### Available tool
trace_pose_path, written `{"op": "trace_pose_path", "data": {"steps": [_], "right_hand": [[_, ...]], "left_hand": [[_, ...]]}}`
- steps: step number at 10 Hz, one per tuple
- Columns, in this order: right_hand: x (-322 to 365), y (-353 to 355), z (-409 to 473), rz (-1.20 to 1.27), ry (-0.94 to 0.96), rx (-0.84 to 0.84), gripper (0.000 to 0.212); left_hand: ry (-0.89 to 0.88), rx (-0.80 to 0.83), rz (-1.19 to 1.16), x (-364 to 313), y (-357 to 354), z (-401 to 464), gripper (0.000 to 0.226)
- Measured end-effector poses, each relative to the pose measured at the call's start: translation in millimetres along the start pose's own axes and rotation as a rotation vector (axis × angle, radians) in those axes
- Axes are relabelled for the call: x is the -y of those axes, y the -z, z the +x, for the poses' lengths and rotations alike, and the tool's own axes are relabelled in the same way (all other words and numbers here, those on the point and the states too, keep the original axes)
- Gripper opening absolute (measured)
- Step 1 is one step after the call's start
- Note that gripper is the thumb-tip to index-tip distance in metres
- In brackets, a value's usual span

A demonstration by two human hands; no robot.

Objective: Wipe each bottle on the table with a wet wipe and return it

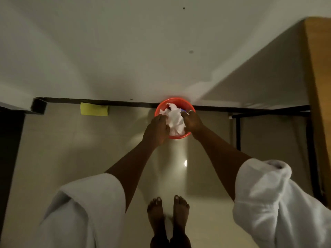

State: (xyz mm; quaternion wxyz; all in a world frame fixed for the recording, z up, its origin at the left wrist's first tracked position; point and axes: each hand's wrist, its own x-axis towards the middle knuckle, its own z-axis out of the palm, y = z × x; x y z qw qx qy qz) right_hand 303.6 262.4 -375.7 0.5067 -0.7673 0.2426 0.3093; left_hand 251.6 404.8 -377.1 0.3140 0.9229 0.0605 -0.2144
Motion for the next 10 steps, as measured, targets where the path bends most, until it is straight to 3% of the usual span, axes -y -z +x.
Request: {"op": "trace_pose_path", "data": {"steps": [1, 2, 3, 4, 5, 8, 10], "right_hand": [[-24.1, -5.1, 24.7, -0.236, 0.092, -0.098, 0.031], [-46.8, -10.8, 32.6, -0.326, 0.101, -0.085, 0.03], [-59.5, -12.1, 15.6, -0.72, 0.251, 0.025, 0.046], [-58.9, -9.2, 5.7, -1.166, 0.491, 0.019, 0.062], [-48.6, -8.2, 3.7, -1.267, 0.568, -0.008, 0.065], [-33.9, 2.2, -35.1, -1.264, 0.56, -0.006, 0.066], [65.8, 68.9, -148.9, -0.988, 0.665, -0.046, 0.09]], "left_hand": [[-0.017, 0.055, 0.059, 20.8, -22.2, 14.0, 0.043], [0.005, 0.073, 0.05, 37.0, -41.0, 14.5, 0.046], [-0.035, 0.029, 0.172, 41.8, -42.6, 4.1, 0.046], [-0.109, -0.052, 0.361, 34.8, -30.0, 0.8, 0.053], [-0.136, -0.085, 0.445, 24.5, -18.9, 6.4, 0.064], [-0.164, -0.063, 0.571, 5.9, 6.1, -26.0, 0.065], [-0.302, -0.283, 0.571, -71.3, 109.3, -80.8, 0.059]]}}
